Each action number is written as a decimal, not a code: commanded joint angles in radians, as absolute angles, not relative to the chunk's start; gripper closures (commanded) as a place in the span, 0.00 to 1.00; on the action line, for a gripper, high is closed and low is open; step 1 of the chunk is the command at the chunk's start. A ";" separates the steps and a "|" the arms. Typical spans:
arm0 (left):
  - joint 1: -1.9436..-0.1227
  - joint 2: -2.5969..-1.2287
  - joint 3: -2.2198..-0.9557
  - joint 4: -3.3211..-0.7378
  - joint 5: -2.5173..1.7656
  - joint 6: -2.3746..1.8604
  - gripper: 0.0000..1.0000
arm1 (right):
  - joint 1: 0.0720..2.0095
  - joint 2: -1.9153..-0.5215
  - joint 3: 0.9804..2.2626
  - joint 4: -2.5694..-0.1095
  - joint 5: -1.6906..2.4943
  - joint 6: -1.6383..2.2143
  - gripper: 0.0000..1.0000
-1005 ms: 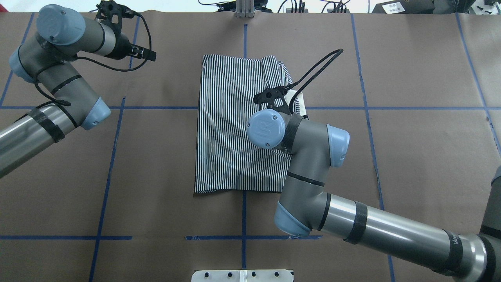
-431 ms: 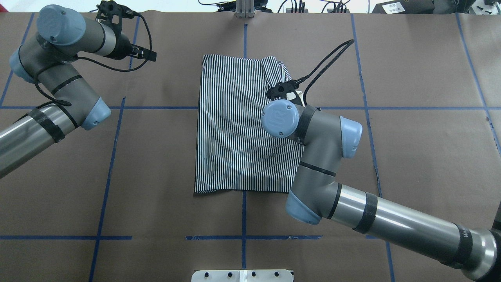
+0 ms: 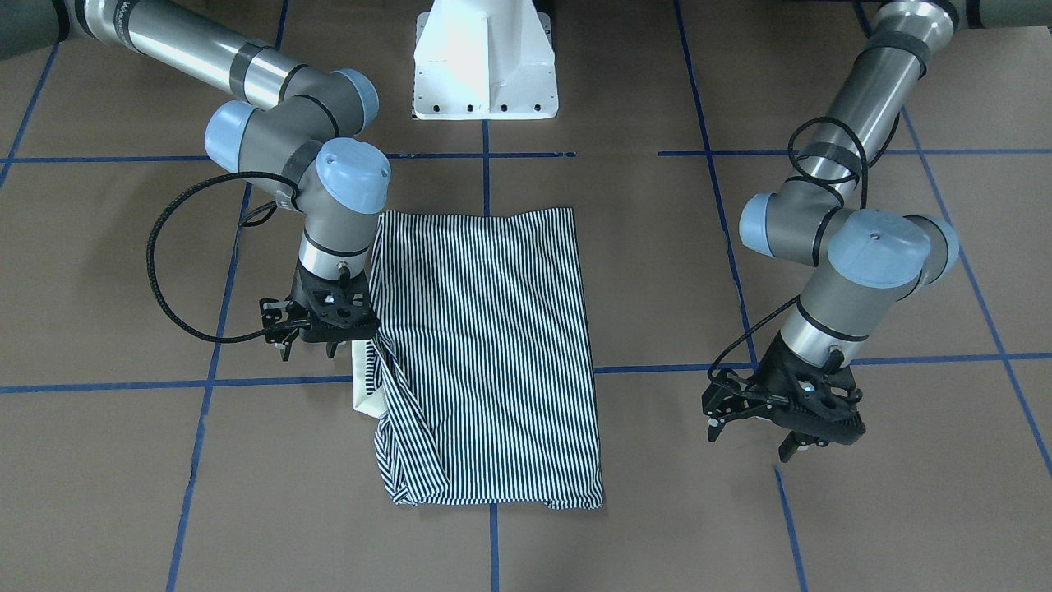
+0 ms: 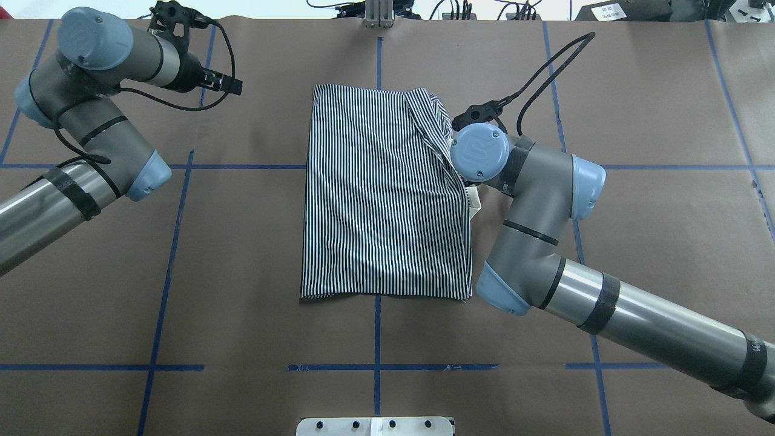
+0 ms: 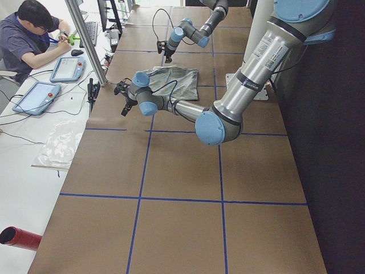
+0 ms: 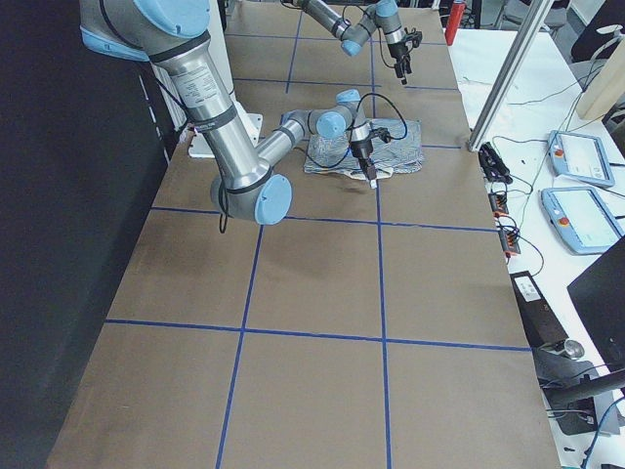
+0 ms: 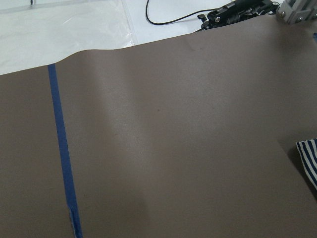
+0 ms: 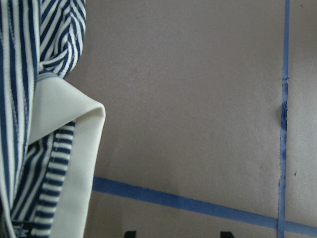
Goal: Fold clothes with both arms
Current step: 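Move the right gripper along the fold toward the far end of the shirt, then press and smooth the shirt top with the right gripper, then lift away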
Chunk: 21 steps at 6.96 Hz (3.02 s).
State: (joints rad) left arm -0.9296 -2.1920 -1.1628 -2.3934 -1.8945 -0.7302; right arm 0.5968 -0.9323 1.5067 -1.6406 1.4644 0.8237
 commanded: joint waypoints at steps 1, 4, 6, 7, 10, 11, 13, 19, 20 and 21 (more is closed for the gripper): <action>-0.930 -2.194 -1.164 -2.393 -1.894 -0.732 0.00 | 0.601 -0.835 1.449 -1.609 1.473 0.860 0.34; -0.930 -2.194 -1.167 -2.395 -1.896 -0.730 0.00 | 0.595 -0.650 1.229 -1.609 1.470 0.902 0.33; -0.930 -2.194 -1.170 -2.396 -1.930 -0.732 0.00 | 0.591 -0.649 1.181 -1.592 1.462 0.870 0.33; -0.930 -2.192 -1.175 -2.396 -1.931 -0.735 0.00 | 0.589 -0.649 1.158 -1.566 1.460 0.847 0.33; -0.931 -2.191 -1.175 -2.396 -1.930 -0.739 0.00 | 0.583 -0.647 1.152 -1.555 1.460 0.831 0.33; -0.931 -2.191 -1.175 -2.396 -1.930 -0.739 0.00 | 0.581 -0.635 1.152 -1.555 1.460 0.830 0.33; -0.931 -2.191 -1.174 -2.396 -1.931 -0.739 0.00 | 0.583 -0.640 1.144 -1.555 1.459 0.825 0.33; -0.931 -2.192 -1.177 -2.396 -1.930 -0.739 0.00 | 0.710 -0.722 1.123 -1.554 1.460 0.700 0.33; -0.931 -2.192 -1.177 -2.398 -1.930 -0.738 0.00 | 0.736 -0.730 1.123 -1.552 1.463 0.677 0.33; -0.931 -2.192 -1.177 -2.398 -1.930 -0.739 0.00 | 0.744 -0.724 1.126 -1.546 1.477 0.676 0.31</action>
